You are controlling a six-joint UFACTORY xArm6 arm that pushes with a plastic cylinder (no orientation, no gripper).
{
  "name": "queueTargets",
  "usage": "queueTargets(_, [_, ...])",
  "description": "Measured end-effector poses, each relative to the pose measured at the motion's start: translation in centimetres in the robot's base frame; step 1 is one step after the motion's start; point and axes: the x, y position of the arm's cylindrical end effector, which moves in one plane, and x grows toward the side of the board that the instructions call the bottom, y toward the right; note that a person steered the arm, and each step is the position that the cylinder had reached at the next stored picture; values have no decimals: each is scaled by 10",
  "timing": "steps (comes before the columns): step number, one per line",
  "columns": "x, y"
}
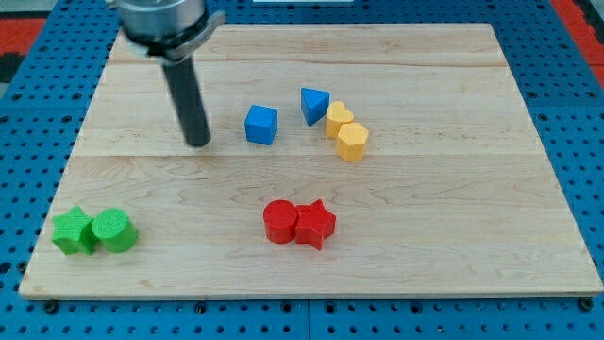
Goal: Separate the red blocks
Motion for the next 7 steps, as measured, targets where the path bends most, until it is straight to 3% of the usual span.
queueTargets(2, [90, 26])
queueTargets(5, [169, 130])
queueTargets(6, [140, 170])
queueTargets(7, [89, 152])
